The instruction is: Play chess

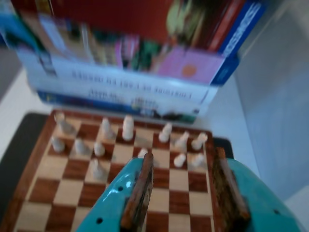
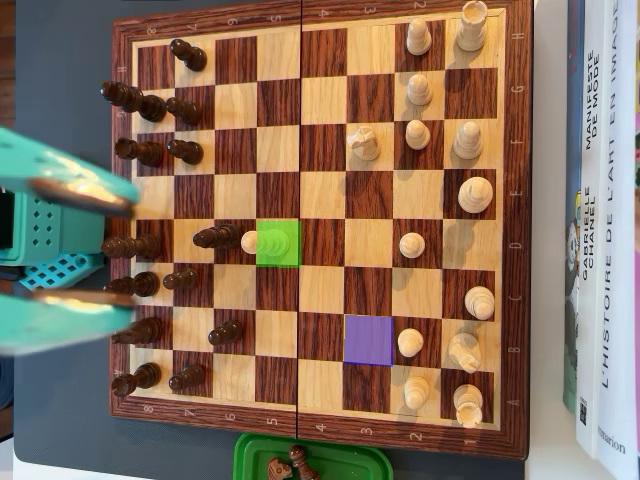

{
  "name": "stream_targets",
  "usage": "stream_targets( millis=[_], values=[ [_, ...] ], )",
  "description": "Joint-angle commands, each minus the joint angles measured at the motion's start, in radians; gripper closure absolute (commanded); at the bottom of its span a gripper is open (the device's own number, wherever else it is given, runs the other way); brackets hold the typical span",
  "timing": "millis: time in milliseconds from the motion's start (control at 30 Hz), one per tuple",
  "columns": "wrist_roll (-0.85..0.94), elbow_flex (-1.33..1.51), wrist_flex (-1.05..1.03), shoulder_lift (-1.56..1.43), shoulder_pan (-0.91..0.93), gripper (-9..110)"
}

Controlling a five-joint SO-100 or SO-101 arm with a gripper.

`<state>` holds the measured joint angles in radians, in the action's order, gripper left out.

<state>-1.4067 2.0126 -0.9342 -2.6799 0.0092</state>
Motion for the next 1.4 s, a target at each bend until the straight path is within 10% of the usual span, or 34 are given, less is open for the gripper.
stream_targets(
  millis=[0, 900, 1367],
  values=[
    [-0.034, 0.075, 0.155, -0.112, -0.026, 84],
    [-0.032, 0.897, 2.003, -0.546, -0.092, 83],
    [-0.020, 1.120, 2.468, -0.647, -0.071, 83]
  ],
)
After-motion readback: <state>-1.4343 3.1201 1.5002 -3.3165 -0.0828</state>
